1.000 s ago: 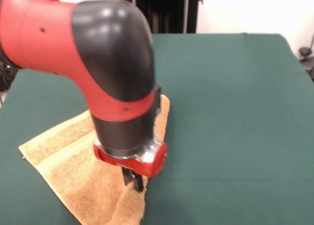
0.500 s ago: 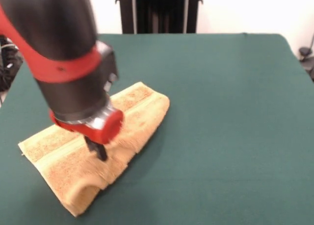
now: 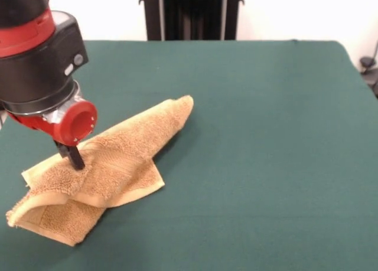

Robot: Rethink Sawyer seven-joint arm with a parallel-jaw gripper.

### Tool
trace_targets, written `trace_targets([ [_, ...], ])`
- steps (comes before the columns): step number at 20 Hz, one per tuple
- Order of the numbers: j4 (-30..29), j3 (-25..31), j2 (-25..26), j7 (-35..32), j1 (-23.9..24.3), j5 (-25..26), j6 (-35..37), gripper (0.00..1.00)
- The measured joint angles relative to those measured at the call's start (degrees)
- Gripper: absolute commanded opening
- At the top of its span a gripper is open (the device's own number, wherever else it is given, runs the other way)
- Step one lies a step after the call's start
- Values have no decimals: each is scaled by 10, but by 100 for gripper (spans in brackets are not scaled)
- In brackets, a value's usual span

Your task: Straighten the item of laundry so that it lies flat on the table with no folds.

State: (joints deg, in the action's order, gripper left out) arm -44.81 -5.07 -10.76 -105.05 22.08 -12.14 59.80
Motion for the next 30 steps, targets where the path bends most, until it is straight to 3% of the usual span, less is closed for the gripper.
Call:
trace_targets([
  [17, -32, 64, -10, 0, 9, 2, 0, 0],
  [25, -32, 67, -15, 0, 11, 4, 0, 0],
  [30, -32, 67, -16, 2, 17, 35, 10, 0],
])
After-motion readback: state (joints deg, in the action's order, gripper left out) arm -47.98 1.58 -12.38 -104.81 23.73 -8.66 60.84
